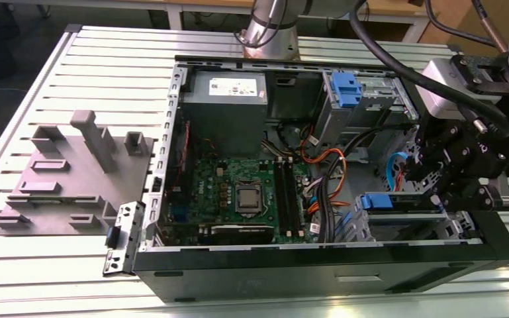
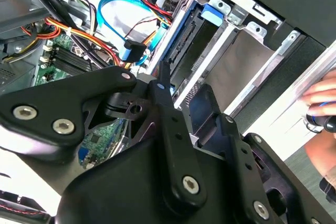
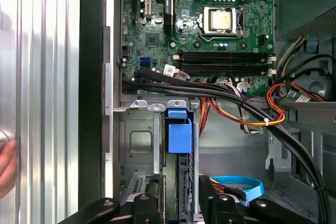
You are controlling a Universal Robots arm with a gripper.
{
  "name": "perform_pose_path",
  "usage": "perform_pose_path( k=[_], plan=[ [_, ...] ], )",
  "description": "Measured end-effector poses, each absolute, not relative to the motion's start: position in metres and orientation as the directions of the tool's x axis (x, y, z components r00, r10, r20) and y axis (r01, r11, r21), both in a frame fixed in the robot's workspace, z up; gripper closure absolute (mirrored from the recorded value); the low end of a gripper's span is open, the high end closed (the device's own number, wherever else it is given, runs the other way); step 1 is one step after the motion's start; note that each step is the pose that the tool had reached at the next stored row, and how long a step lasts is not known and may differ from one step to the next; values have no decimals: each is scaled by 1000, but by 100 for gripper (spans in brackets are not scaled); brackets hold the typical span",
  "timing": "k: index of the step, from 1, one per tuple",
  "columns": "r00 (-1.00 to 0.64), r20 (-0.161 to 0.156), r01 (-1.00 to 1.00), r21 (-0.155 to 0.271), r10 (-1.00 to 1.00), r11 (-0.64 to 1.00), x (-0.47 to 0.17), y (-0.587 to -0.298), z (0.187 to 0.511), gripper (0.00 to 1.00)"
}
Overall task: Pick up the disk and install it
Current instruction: 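Insert the first disk wire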
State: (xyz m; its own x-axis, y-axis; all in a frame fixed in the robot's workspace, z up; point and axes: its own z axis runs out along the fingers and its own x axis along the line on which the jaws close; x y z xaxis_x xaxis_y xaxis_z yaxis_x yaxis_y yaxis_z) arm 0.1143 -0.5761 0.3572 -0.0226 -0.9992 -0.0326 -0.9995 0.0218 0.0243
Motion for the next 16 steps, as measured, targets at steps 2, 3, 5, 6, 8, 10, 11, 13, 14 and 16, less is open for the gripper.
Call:
perform_pose_path(
  k=[2,3,5,6,8,10,11,13,14,16],
  plan=[
    [-23,-33,-999,24,-999,22,114,-576,357,58],
    [-23,-33,-999,24,-999,22,114,-576,357,58],
    [-23,-33,-999,24,-999,22,114,-576,357,58],
    [-23,-33,-999,24,-999,22,114,-576,357,58],
    [-23,-33,-999,24,-999,22,114,-576,357,58],
    [-23,-32,-999,24,-999,22,114,-576,359,58],
    [-23,-33,-999,24,-999,22,114,-576,360,58],
    [-23,-33,-999,24,-999,22,114,-576,363,58],
    [-23,-33,-999,24,-999,22,114,-576,363,58],
    [-23,-33,-999,24,-999,22,114,-576,363,58]
  ],
)
